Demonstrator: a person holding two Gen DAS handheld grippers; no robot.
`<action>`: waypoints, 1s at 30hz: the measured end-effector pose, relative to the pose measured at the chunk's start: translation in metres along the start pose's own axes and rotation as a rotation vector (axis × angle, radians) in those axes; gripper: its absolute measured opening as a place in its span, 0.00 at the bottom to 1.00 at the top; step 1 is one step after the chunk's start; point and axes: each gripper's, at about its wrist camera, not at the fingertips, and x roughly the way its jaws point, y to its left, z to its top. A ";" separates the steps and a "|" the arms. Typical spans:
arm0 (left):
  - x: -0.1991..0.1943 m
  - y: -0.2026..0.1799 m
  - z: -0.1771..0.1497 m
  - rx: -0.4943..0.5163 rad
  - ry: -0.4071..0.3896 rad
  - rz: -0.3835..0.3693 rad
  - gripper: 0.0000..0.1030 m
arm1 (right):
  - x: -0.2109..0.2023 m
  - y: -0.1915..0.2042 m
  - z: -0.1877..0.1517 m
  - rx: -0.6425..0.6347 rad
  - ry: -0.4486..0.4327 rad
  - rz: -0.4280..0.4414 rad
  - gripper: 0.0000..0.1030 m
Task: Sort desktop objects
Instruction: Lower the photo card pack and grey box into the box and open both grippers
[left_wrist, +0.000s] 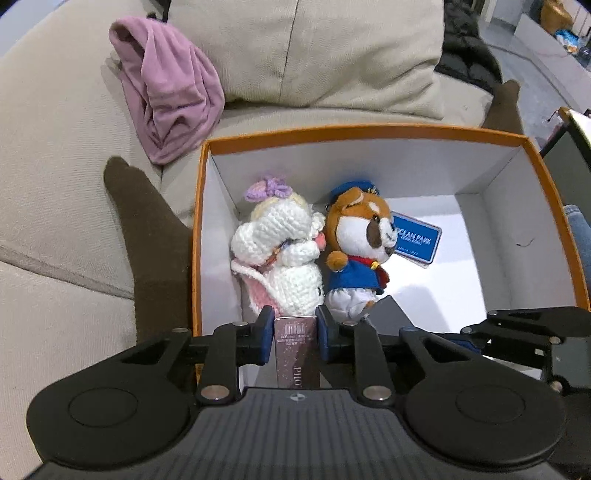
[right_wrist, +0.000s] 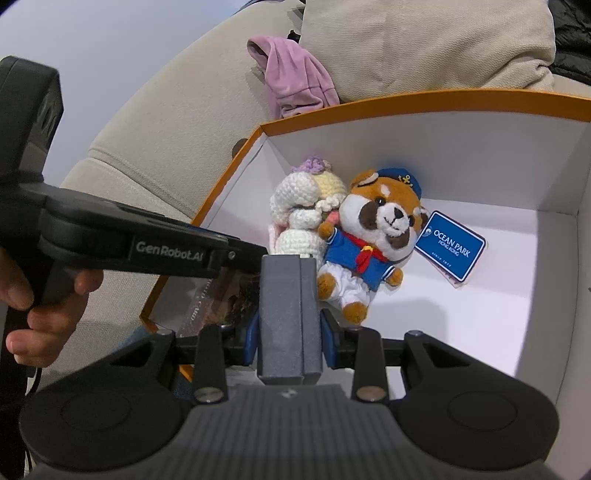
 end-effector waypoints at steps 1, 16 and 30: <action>-0.006 0.000 -0.002 0.005 -0.016 -0.001 0.25 | 0.000 0.000 0.000 0.003 0.004 -0.001 0.34; -0.027 0.023 -0.051 -0.014 -0.012 0.008 0.25 | 0.015 0.006 0.004 0.081 0.044 -0.030 0.35; -0.071 0.051 -0.076 -0.144 -0.267 -0.100 0.29 | 0.029 0.011 0.002 0.147 0.100 0.011 0.48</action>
